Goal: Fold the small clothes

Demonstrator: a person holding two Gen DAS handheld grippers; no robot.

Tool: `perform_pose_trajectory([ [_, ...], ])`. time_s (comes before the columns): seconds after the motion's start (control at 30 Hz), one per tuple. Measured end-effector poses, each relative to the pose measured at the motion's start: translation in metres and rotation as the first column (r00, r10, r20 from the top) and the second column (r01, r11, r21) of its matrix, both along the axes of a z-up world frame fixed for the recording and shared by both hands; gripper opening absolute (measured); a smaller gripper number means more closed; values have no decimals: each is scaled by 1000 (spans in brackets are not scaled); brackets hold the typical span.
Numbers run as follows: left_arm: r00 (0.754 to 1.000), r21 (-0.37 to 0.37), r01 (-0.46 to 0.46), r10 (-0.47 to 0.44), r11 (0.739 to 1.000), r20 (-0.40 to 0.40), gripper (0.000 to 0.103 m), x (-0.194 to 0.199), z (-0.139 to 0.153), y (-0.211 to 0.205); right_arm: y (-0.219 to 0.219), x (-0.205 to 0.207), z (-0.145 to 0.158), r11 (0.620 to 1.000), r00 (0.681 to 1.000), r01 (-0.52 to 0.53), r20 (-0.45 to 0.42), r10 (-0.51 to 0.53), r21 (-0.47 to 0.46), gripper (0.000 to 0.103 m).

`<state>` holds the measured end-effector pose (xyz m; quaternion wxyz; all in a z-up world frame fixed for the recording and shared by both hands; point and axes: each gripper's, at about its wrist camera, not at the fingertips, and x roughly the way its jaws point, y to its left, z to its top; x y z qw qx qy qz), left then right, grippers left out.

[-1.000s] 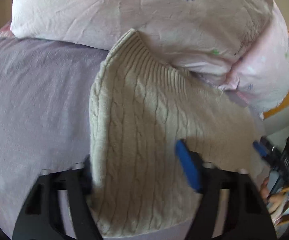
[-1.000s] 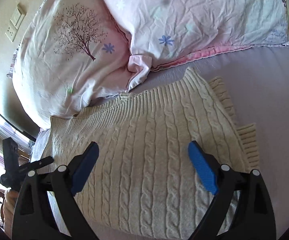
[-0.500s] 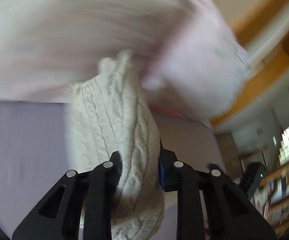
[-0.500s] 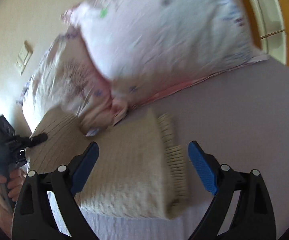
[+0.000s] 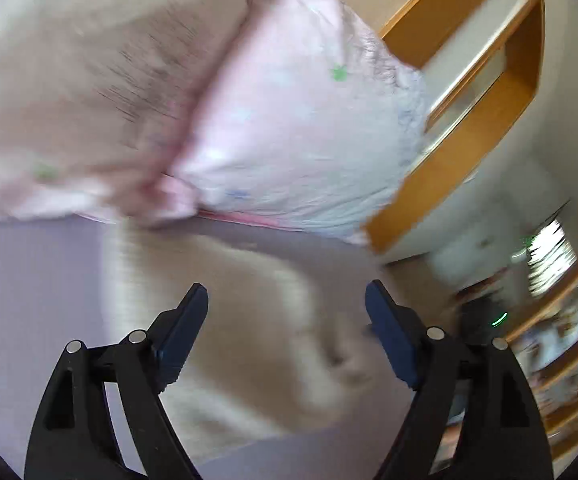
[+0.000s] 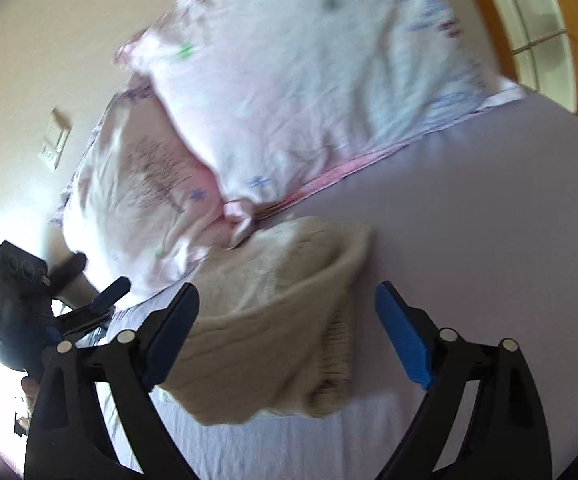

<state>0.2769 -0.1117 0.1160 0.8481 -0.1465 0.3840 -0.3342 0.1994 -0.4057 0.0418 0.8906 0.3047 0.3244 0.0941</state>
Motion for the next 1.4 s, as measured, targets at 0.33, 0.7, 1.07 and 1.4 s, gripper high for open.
perform_pose_trajectory([
  [0.33, 976, 378, 69, -141, 923, 165, 81, -64, -63, -29, 45, 67, 3, 984, 985, 4, -171, -35, -178, 61],
  [0.7, 982, 327, 115, -158, 938, 106, 78, -76, -79, 5, 11, 62, -23, 993, 967, 34, -249, -61, -111, 56],
  [1.07, 968, 6, -50, 49, 999, -247, 82, 2, -95, 74, -4, 65, -56, 974, 944, -72, -300, 136, 214, 93],
  [1.4, 952, -84, 17, -42, 996, -303, 45, 26, -115, 48, 3, 57, -72, 903, 947, -175, -183, 263, 392, 36],
])
